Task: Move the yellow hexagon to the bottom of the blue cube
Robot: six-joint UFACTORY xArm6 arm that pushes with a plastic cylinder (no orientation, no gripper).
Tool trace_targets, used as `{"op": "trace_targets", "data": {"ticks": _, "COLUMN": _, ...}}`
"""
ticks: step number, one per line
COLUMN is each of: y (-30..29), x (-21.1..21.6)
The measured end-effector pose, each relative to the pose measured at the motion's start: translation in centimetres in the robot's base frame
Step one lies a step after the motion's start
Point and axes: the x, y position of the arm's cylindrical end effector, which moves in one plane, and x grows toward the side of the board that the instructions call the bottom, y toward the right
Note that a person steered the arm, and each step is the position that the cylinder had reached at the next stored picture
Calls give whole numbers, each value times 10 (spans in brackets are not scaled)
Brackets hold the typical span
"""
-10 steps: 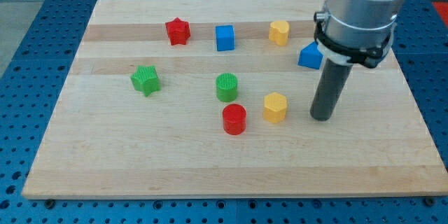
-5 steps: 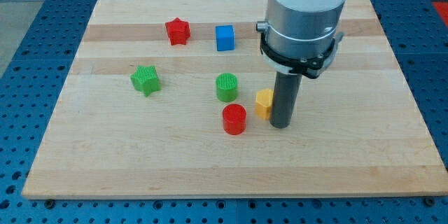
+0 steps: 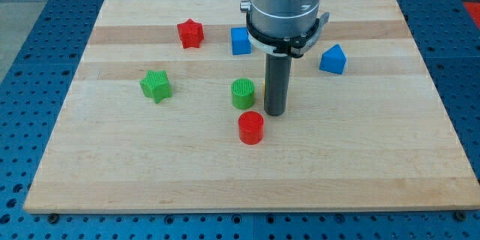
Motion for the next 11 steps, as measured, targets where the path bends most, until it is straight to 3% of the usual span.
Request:
{"op": "trace_targets", "data": {"ticks": 3, "y": 12, "x": -9}}
{"op": "trace_targets", "data": {"ticks": 11, "y": 14, "x": -97}}
